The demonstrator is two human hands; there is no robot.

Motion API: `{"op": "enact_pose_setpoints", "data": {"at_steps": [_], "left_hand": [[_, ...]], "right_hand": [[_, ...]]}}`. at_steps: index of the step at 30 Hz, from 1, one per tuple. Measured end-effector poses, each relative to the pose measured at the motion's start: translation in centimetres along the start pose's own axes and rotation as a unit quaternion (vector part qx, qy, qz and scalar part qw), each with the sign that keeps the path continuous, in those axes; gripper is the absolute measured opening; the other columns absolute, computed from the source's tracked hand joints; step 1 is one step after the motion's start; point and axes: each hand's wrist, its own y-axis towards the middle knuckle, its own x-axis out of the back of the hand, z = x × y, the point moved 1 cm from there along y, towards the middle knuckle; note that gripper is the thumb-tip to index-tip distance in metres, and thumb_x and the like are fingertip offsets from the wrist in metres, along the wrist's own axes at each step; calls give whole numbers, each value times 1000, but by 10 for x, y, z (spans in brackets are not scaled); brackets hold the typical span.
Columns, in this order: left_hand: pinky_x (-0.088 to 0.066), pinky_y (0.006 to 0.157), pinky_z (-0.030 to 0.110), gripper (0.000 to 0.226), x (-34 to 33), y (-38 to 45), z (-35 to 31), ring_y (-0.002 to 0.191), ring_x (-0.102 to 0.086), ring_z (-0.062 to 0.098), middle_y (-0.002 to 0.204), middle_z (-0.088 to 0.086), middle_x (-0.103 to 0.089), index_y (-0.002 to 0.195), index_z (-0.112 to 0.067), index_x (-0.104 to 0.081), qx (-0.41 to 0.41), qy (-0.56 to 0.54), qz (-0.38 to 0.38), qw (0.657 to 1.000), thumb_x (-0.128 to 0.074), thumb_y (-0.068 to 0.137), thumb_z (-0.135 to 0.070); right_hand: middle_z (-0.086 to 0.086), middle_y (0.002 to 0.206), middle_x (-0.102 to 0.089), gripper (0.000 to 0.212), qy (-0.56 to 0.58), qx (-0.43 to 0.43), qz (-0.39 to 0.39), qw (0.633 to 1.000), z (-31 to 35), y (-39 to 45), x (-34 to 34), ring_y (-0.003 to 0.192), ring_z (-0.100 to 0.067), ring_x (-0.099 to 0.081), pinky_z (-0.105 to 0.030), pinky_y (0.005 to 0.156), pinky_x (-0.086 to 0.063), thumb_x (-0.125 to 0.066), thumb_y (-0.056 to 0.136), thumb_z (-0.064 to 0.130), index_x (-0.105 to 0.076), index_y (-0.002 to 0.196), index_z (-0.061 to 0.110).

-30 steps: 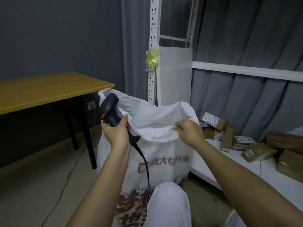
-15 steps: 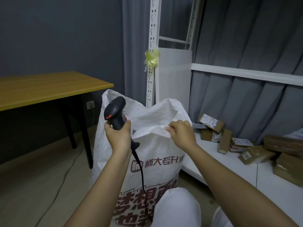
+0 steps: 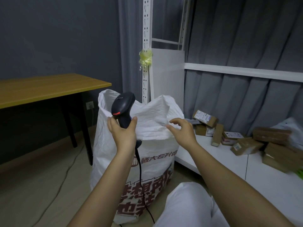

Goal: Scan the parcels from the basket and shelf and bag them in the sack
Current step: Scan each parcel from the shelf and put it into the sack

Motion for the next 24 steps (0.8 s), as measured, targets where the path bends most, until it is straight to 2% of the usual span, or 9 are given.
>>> {"op": "enact_pose_setpoints", "data": {"at_steps": [2,4,7,9,12,16,19,21,24], "left_hand": [[-36,111,44,54,-3,-11,-2,138,-36,23,152,6,-30,129,-20,-45,-12,18,8,1000,-73,83,-25],[-31,115,42,60,-8,-24,-5,142,-28,21,154,2,-23,135,-21,-41,-28,26,16,999,-72,84,-24],[-31,114,37,66,-21,-41,-6,138,-33,18,151,-2,-26,142,-21,-38,-46,30,39,998,-71,85,-23],[-33,112,40,63,-35,-50,-4,134,-36,20,146,-1,-31,139,-22,-41,-54,38,65,996,-72,84,-26],[-37,105,35,56,-65,-61,2,126,-42,18,138,1,-38,132,-24,-44,-50,49,118,991,-72,84,-25],[-39,80,13,43,-117,-79,20,98,-54,4,116,-6,-55,115,-35,-43,-41,35,207,977,-70,86,-20],[-40,65,8,39,-162,-92,44,90,-56,6,101,-9,-56,117,-25,-45,-13,56,264,963,-69,87,-17],[-41,66,10,44,-192,-101,63,92,-56,11,104,-6,-55,124,-18,-46,11,81,303,949,-69,87,-17],[-44,83,26,44,-235,-111,97,95,-55,17,104,-4,-55,123,-16,-45,40,116,357,926,-69,87,-17]], "right_hand": [[2,119,-61,17,32,-18,-20,999,-5,-9,7,119,-22,-50,-45,100,-45,-72,84,40,-62,98,36],[-1,126,-55,22,70,-49,-30,996,-10,-16,15,119,-21,-49,-40,100,-45,-72,84,38,-62,103,34],[-2,124,-56,23,142,-71,-42,986,-21,-24,29,114,-14,-52,-30,92,-43,-69,89,32,-63,110,25],[1,119,-56,23,172,-82,-54,980,-27,-30,42,108,-11,-50,-24,87,-38,-65,92,26,-63,113,19],[-1,119,-58,16,188,-96,-83,974,-49,-34,66,111,-14,-52,-20,84,-39,-63,94,24,-62,109,21],[1,123,-58,20,174,-148,-117,967,-97,-40,102,112,-14,-52,-24,88,-40,-62,94,30,-61,113,23],[0,119,-59,23,161,-203,-152,954,-142,-50,132,107,-16,-55,-29,85,-46,-63,93,31,-63,113,19],[0,115,-60,19,157,-245,-177,940,-173,-60,151,108,-19,-57,-38,95,-50,-63,93,28,-63,110,19],[-2,108,-61,15,145,-297,-211,920,-218,-74,176,109,-23,-59,-45,101,-48,-63,93,26,-62,106,19]]}}
